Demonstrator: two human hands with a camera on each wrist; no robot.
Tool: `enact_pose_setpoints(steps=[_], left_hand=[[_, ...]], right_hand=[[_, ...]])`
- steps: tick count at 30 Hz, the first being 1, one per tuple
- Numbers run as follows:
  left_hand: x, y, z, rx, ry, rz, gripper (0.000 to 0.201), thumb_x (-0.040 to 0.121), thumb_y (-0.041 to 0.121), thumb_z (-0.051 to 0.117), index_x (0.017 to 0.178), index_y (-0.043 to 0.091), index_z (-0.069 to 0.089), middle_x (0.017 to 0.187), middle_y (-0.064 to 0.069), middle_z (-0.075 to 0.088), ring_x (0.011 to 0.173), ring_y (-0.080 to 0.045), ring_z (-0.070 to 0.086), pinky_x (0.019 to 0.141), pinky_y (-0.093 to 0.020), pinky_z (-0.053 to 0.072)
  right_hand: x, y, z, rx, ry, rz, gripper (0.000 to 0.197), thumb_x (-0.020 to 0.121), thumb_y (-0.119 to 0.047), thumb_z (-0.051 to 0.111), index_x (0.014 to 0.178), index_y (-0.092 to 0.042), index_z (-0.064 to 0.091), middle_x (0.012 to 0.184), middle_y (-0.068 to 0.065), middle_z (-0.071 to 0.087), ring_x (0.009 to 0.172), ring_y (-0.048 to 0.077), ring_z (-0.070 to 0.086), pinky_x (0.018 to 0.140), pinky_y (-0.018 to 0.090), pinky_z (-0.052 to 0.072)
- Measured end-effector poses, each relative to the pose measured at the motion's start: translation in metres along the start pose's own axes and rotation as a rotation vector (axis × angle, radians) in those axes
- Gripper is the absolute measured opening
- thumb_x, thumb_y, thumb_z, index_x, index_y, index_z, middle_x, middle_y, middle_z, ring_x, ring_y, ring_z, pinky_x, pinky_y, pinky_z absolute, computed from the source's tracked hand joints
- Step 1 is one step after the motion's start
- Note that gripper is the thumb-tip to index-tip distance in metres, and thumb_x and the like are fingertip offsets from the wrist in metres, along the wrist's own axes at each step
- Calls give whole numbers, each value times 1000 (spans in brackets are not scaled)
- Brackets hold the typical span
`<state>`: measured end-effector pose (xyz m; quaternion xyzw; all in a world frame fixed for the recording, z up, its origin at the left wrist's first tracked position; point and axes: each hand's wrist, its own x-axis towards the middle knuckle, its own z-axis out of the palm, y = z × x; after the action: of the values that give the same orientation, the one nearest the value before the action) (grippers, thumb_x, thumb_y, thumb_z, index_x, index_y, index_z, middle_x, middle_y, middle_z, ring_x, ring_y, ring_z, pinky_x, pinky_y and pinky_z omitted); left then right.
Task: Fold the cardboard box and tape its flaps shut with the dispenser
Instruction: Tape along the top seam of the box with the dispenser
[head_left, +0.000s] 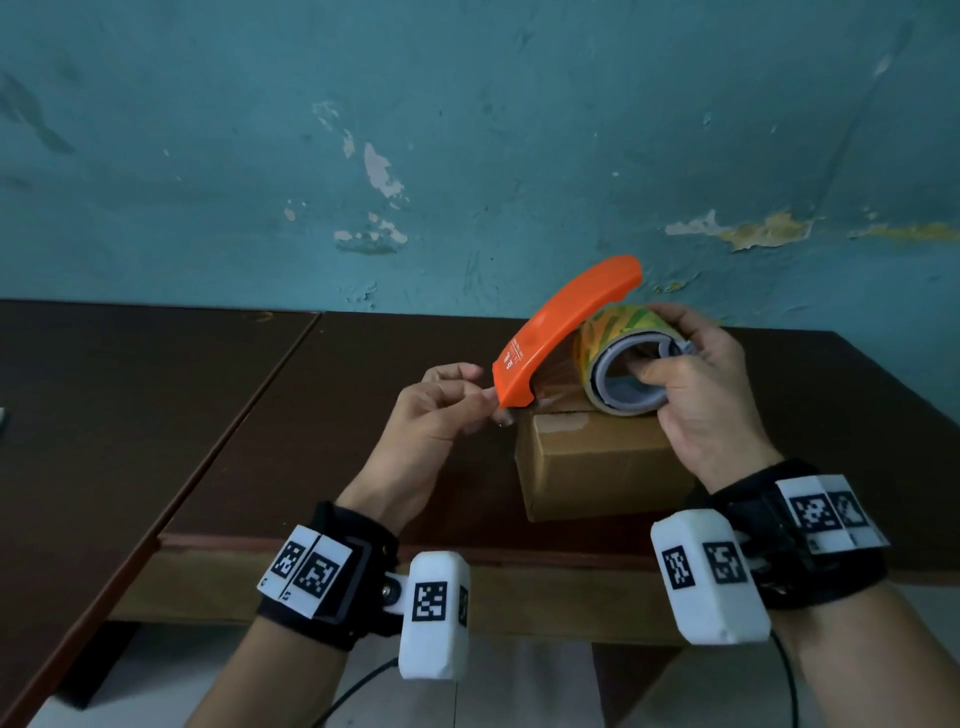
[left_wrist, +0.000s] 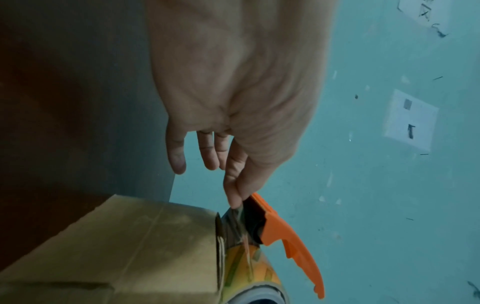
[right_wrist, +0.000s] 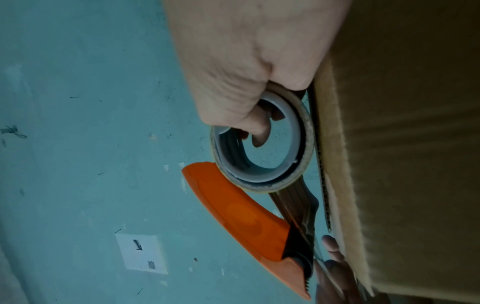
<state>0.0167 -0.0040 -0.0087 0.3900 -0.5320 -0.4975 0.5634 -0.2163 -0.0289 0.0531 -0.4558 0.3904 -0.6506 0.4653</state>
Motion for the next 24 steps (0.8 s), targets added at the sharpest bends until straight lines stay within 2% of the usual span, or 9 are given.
enact_pose_setpoints(steps=[3,5,8,11,13,17,19,21,24], left_hand=[[2,-3,-6,27,3,-16,25,85,23,74,87,0,81,119,0,61,132,-13,50,108,-51,49],[0,-1,-12,19,44,-28,24,83,24,75,85,1,82,124,-6,55,131,-11,50,100,-40,53],[-10,9,-21,121,17,-4,19,84,28,74,69,19,80,121,-8,54,124,-1,52,92,-22,50],[-16,11,-25,199,-14,-7,23,90,25,76,68,20,78,118,-3,52,112,1,54,87,-14,48],[-16,6,-22,180,0,-39,27,96,16,72,69,18,77,117,-4,52,104,-5,56,86,-17,50],[-11,-4,-7,31,85,-187,28,103,16,63,76,9,68,101,-11,65,96,-23,64,98,-40,56],[-8,-5,2,-113,140,-282,32,104,17,60,73,11,64,89,-10,70,88,-23,71,91,-39,62],[-8,-1,7,-252,152,-350,33,102,25,62,71,14,62,87,-7,72,81,-20,74,85,-36,64],[-13,4,7,-249,166,-369,27,98,25,70,73,14,65,89,-7,71,75,-15,74,73,-28,63]], right_hand=[[-1,1,0,-11,2,-19,56,76,33,50,98,-16,64,96,5,68,86,15,70,81,34,60],[0,1,-1,-19,10,-32,55,77,32,51,98,-16,64,95,5,68,83,12,71,80,33,60],[0,1,-2,-49,-14,-44,54,77,32,49,97,-16,64,93,4,68,84,13,70,82,35,59],[0,3,0,-66,-22,-54,54,76,32,49,97,-15,64,94,4,67,83,11,70,78,31,60],[0,4,1,-79,-19,-60,54,76,32,50,97,-15,64,92,3,67,79,6,71,72,26,58],[3,6,-2,-120,-38,-48,56,73,33,51,100,-14,64,93,3,69,80,5,72,71,24,57],[4,7,-3,-146,-56,-43,55,72,33,51,103,-10,64,96,6,69,86,11,71,74,26,57],[5,9,-4,-169,-58,-43,51,71,32,52,104,-5,64,96,8,69,90,17,71,80,32,58],[5,9,-3,-193,-60,-49,46,72,30,55,103,-2,62,93,9,69,89,17,71,82,35,58]])
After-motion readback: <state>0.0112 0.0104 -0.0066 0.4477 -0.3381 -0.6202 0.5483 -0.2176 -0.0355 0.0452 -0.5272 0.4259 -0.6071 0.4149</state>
